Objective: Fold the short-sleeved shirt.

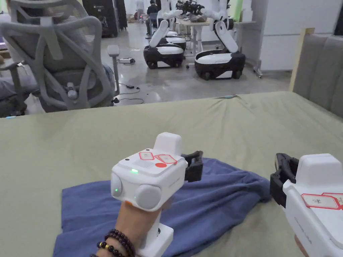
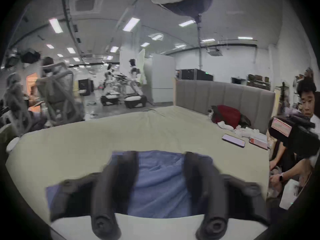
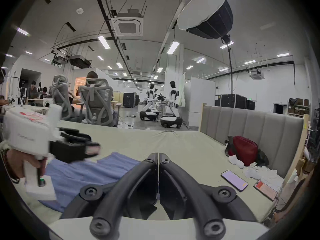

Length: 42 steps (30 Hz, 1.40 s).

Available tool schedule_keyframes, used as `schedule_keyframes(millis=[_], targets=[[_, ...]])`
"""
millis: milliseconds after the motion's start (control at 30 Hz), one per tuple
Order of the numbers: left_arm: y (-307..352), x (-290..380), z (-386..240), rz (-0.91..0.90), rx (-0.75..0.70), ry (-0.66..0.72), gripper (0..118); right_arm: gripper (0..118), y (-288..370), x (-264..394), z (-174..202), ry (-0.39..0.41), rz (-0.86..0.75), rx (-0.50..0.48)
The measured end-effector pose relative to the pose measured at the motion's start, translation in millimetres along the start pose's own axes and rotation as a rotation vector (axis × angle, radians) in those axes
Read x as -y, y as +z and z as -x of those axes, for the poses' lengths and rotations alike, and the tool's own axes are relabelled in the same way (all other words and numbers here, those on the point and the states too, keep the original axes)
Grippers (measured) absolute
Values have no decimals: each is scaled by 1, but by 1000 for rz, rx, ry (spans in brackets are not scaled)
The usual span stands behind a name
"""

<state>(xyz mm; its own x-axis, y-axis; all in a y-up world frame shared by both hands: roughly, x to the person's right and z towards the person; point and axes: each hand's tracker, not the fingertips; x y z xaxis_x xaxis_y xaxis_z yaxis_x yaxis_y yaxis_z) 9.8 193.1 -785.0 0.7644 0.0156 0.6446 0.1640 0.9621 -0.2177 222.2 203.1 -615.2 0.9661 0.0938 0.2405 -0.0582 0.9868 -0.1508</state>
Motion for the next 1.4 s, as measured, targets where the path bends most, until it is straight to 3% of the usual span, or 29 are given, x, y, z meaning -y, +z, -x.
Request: schedule_keyframes(millis=[33,100,333,533,733,767,833,867,900,1000,1133,1267,1367,1400], targets=[[18,7,12,-5,-48,35,14,2,-2,2,4,-3,6,-14],[51,21,35,-19,-118,91,1,2,-3,4,15,-11,21,-34],[150,62,81,-84,-495,158,0,2,-8,1,48,11,19,-86],[161,67,98,-86,-491,225,0,2,-14,-1,62,13,20,-124],[103,55,149,95,-471,223,3,2,-15,1,62,24,31,-130],[90,53,163,129,-481,238,18,2,-16,2,62,27,36,-126],[62,51,190,203,-508,256,81,2,-18,5,61,27,45,-126],[44,52,206,245,-507,244,102,2,-20,7,60,26,49,-128],[33,54,217,286,-497,251,113,2,-22,8,60,27,56,-126],[-10,64,254,421,-476,207,102,2,-28,14,60,31,75,-124],[-46,86,281,564,-531,168,100,2,-36,22,60,31,104,-119],[-54,98,292,566,-496,210,99,3,-43,30,62,36,130,-124],[-55,107,289,581,-447,258,75,3,-48,34,65,48,145,-126],[-54,108,285,574,-454,258,73,3,-49,35,65,47,148,-127]])
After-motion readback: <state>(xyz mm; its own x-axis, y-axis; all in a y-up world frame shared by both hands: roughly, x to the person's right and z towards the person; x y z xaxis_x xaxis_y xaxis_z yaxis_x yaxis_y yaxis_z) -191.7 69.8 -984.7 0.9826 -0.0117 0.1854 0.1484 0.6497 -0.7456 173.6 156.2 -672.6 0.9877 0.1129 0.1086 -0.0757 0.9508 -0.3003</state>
